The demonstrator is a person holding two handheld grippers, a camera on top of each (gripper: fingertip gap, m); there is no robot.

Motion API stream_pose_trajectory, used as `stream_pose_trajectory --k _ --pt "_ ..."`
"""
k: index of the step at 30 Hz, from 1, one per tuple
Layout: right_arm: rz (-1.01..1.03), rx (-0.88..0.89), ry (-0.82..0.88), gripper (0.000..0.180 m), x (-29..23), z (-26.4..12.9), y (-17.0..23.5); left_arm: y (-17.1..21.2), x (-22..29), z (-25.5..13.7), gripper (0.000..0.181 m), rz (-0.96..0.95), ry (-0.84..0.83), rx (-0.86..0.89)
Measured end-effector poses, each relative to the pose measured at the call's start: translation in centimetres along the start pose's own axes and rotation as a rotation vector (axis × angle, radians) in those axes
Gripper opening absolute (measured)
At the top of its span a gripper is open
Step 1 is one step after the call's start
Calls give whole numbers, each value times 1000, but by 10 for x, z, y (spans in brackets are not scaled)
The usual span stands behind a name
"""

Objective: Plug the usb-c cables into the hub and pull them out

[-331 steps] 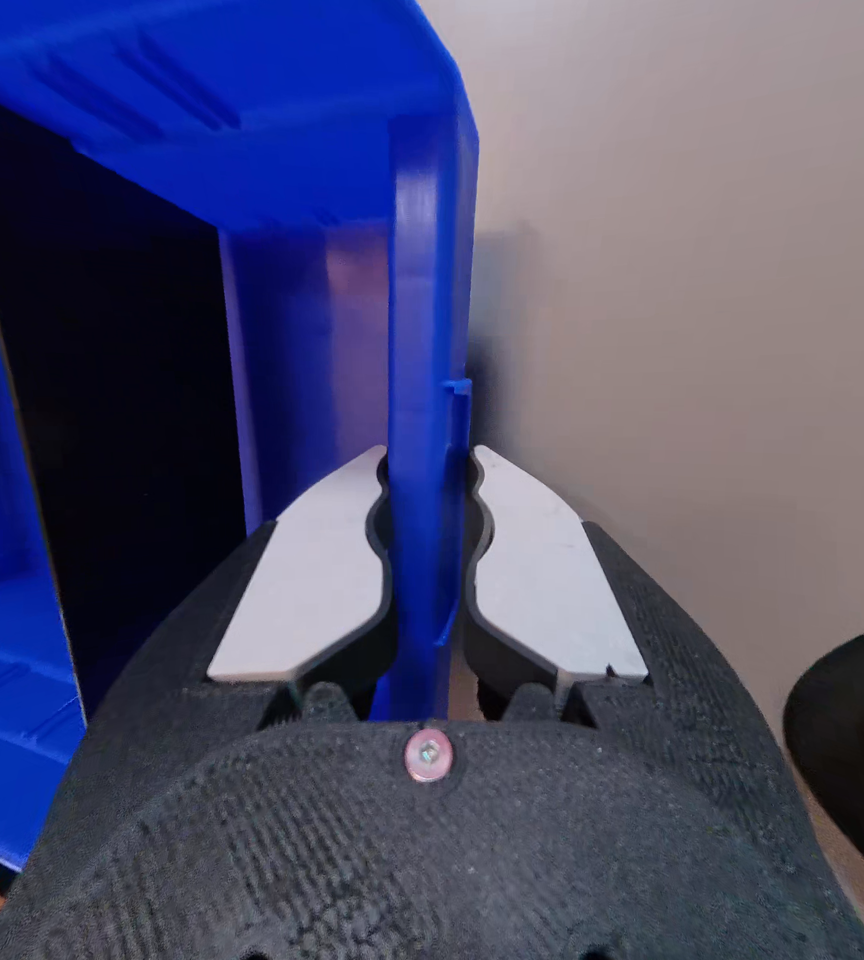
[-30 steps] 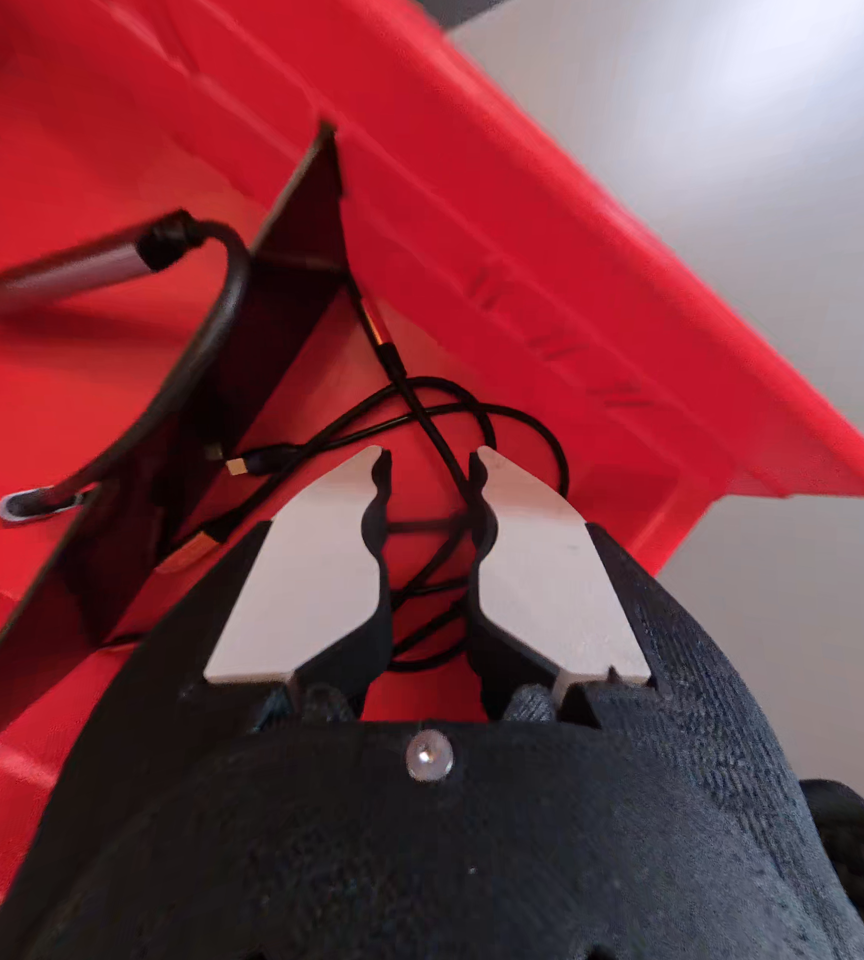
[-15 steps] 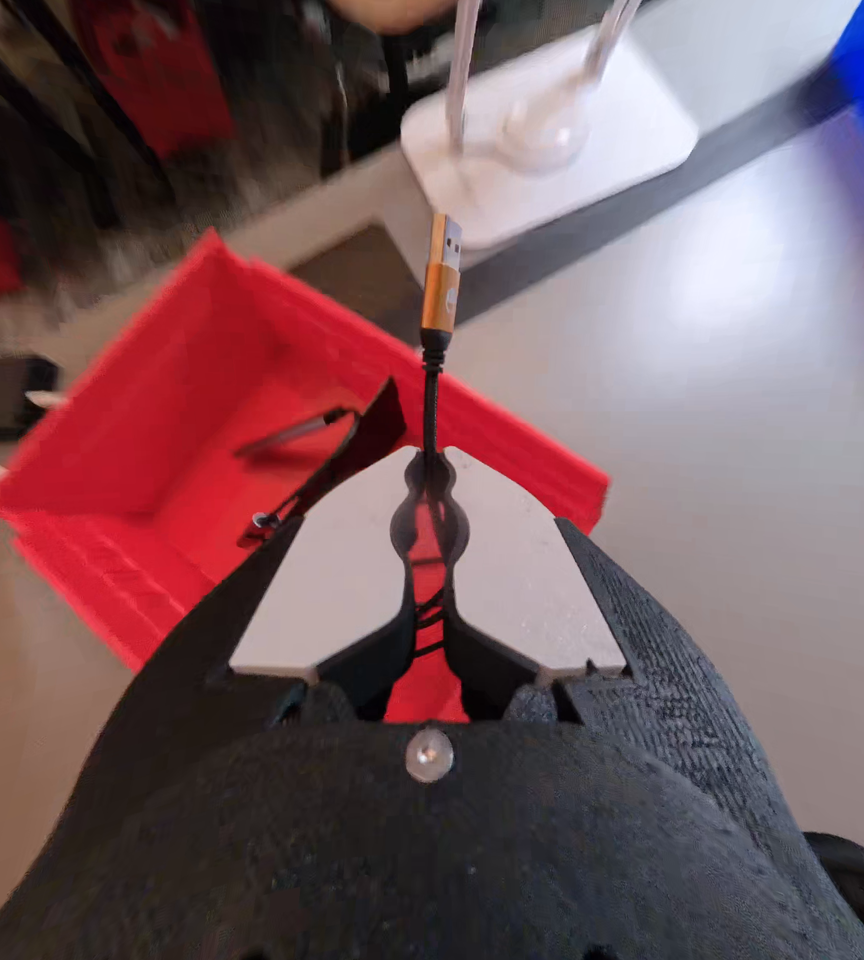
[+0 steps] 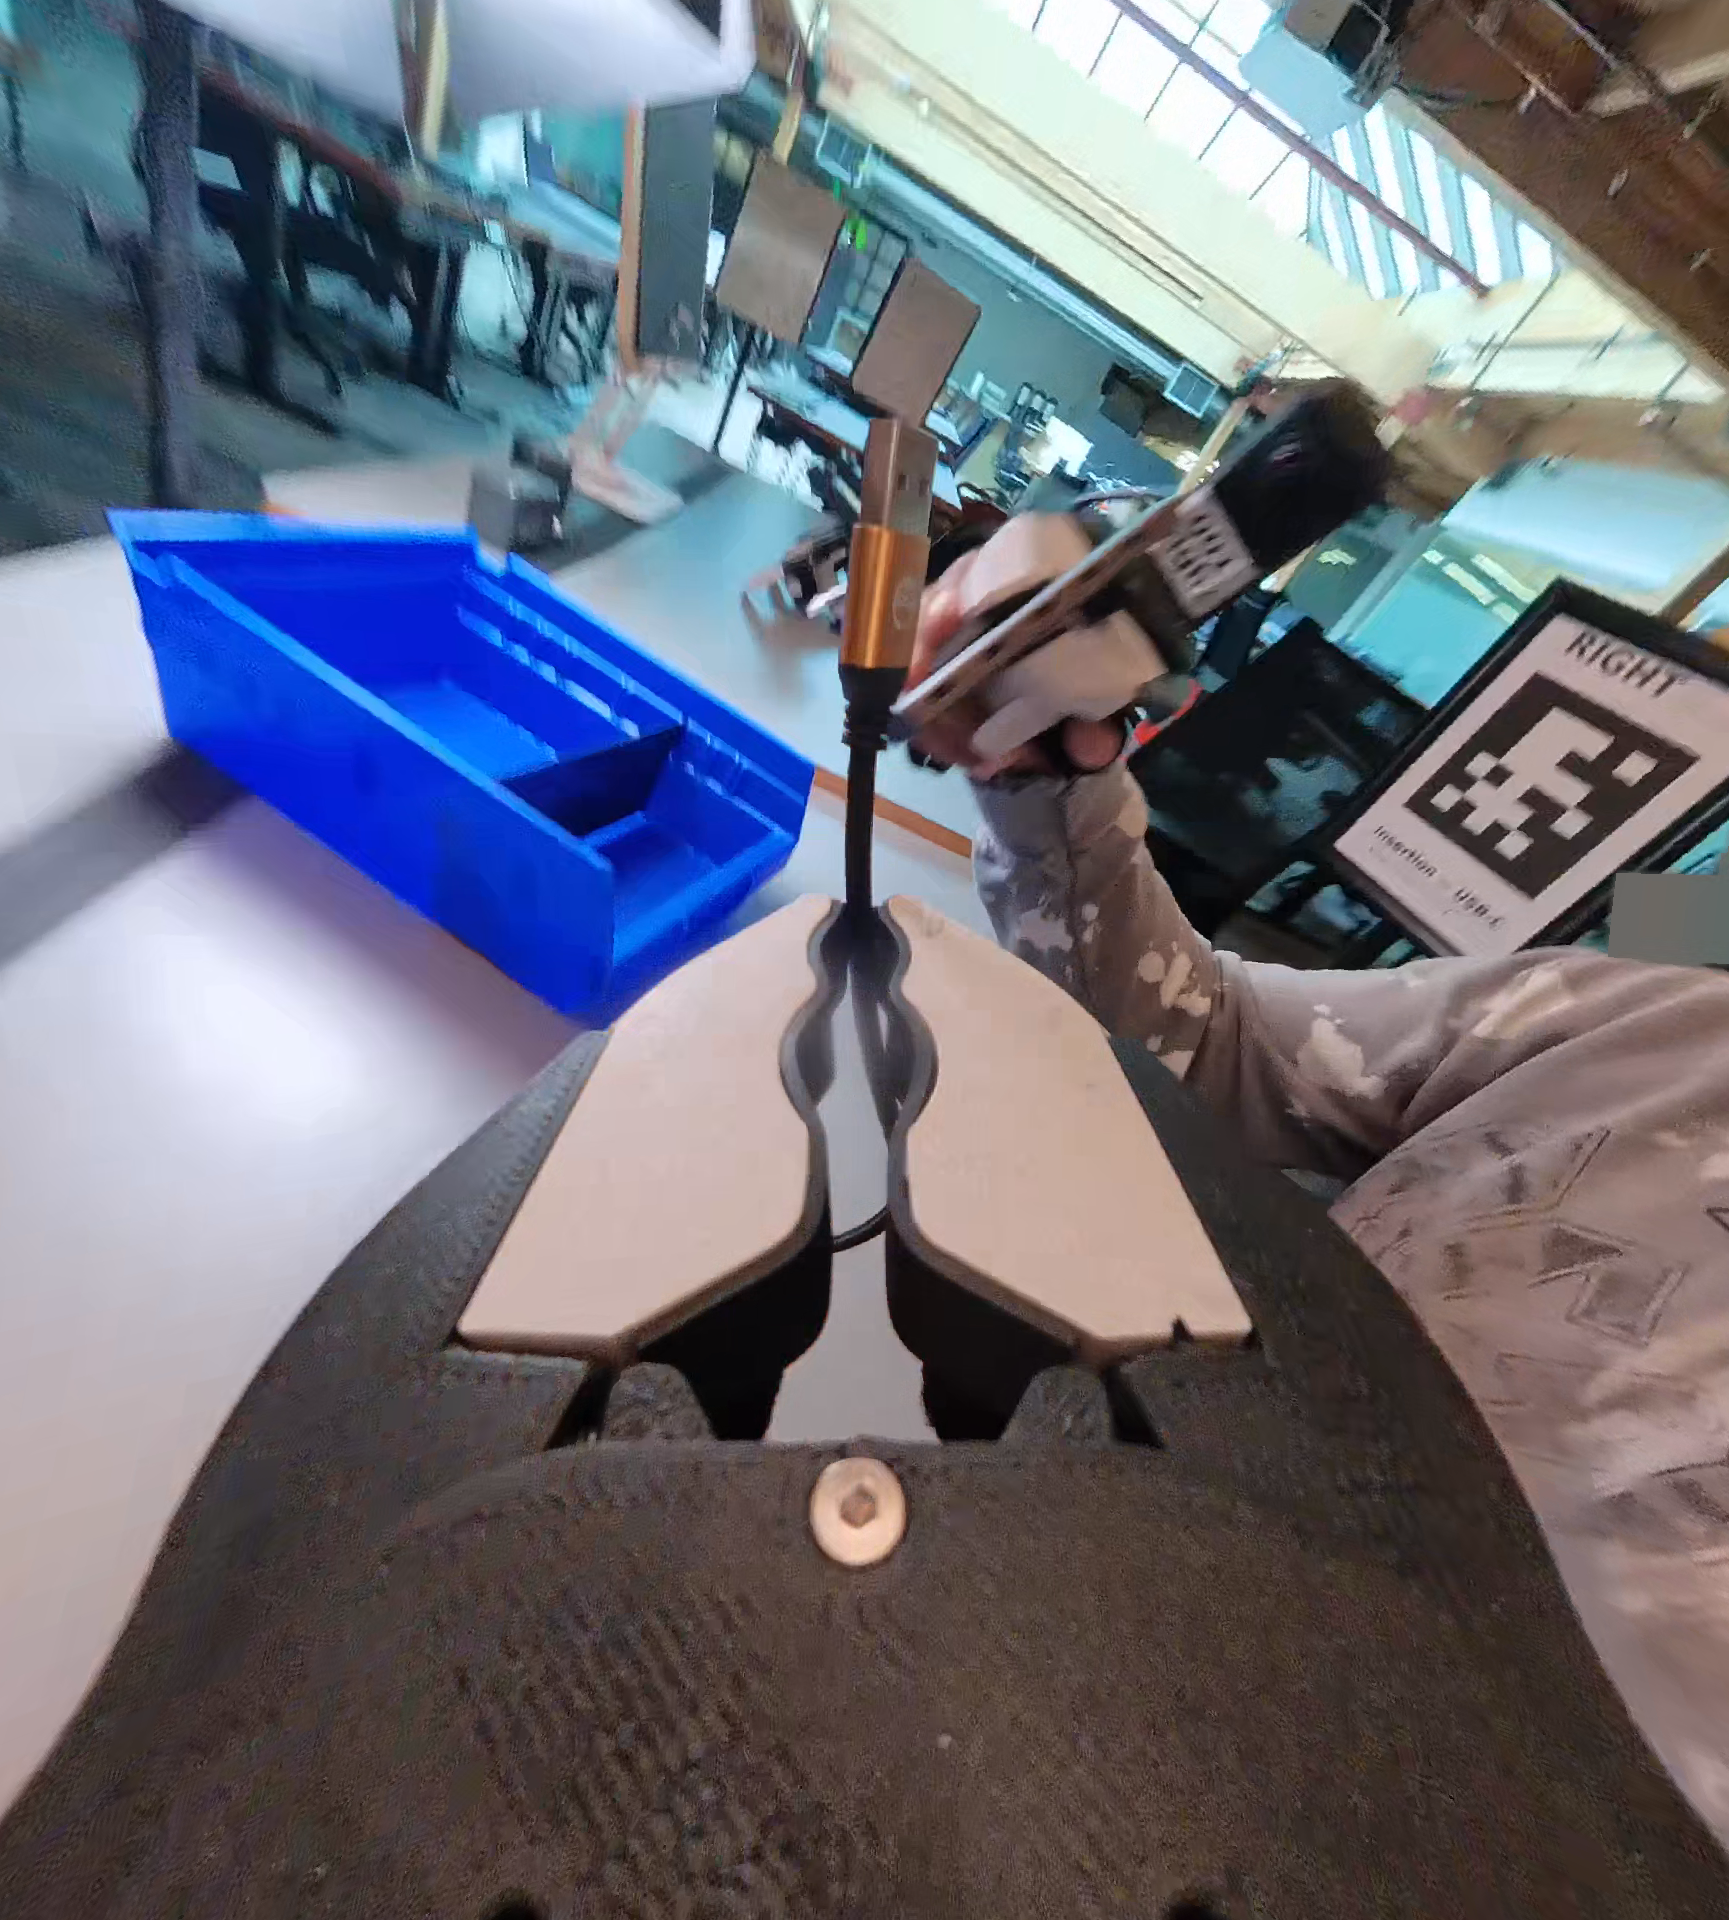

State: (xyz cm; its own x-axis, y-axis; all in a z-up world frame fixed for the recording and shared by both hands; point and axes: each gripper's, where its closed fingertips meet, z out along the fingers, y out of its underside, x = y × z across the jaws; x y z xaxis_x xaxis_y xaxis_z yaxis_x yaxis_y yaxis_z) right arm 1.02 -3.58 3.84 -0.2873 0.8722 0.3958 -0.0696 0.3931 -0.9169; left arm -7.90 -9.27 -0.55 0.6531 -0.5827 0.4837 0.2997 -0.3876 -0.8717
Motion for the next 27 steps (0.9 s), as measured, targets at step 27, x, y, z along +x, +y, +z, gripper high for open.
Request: stream_pose_trajectory --k 27 --pt "11 4 46 16 18 -13 1 152 -142 82 31 200 -586 -668"
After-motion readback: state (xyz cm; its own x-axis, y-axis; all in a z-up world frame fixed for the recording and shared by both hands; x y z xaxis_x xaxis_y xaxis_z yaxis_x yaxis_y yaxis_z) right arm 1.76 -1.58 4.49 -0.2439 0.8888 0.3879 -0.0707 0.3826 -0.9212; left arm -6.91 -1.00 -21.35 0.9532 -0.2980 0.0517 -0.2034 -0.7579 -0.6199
